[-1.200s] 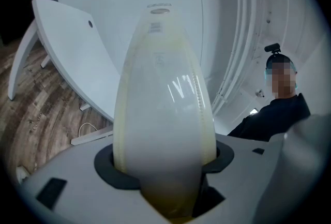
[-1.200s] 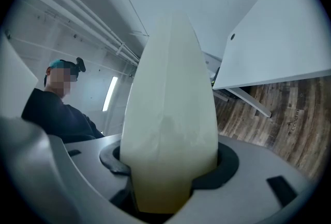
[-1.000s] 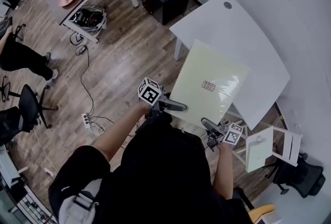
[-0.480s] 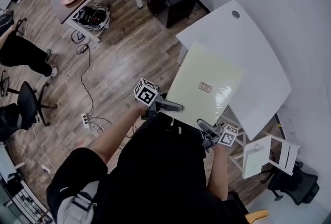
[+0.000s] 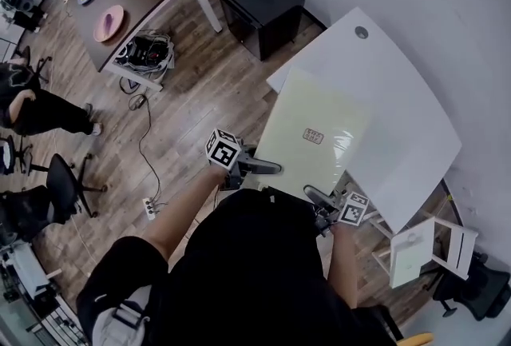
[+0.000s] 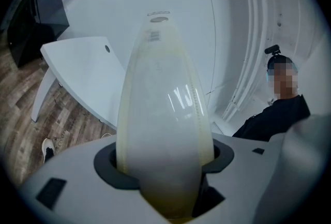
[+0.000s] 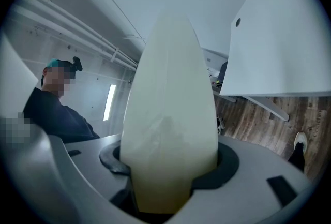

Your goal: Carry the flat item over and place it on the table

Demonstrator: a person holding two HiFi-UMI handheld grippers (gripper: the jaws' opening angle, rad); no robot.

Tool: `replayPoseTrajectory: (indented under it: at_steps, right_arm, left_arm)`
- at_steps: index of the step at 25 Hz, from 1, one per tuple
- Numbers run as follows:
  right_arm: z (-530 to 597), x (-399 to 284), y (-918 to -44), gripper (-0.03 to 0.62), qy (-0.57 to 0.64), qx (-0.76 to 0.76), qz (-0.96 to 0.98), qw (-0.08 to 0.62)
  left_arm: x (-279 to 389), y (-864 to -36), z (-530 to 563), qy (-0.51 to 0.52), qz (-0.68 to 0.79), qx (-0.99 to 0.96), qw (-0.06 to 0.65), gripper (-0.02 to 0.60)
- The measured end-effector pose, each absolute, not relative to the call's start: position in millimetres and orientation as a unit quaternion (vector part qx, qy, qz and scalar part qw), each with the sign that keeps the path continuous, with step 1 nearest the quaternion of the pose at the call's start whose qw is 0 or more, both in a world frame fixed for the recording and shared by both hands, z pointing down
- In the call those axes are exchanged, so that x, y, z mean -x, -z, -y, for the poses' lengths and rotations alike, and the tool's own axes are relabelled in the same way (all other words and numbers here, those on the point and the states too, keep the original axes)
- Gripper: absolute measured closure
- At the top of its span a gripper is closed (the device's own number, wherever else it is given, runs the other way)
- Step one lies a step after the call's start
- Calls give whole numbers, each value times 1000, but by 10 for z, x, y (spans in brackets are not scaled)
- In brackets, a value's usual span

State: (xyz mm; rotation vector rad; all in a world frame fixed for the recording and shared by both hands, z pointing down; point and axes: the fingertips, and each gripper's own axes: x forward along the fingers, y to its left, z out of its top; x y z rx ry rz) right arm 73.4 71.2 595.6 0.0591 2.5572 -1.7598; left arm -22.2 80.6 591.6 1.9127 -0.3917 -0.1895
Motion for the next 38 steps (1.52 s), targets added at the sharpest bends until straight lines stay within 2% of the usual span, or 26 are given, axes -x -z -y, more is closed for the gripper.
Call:
replayPoseTrajectory:
  at_steps: [6,17,29,38]
  right_arm:
    - [-145,-617,-6058,293,585,6,-810,43]
    - [771,-587,-6299,293,586,39,-808,48]
    - [994,-415,-6493,293,617,71,-782,51]
    - [1275,-32,-6799,293,627,127,-766,65]
  left_arm:
    - [362,-6006,-155,52,151,-803,574,276]
    - [418,-6293,806,58,132,-793,592,276]
    - [573,-6521,1143,46,115,-766,630,276]
    - [952,-6808,1592,8,79,-761,643,275]
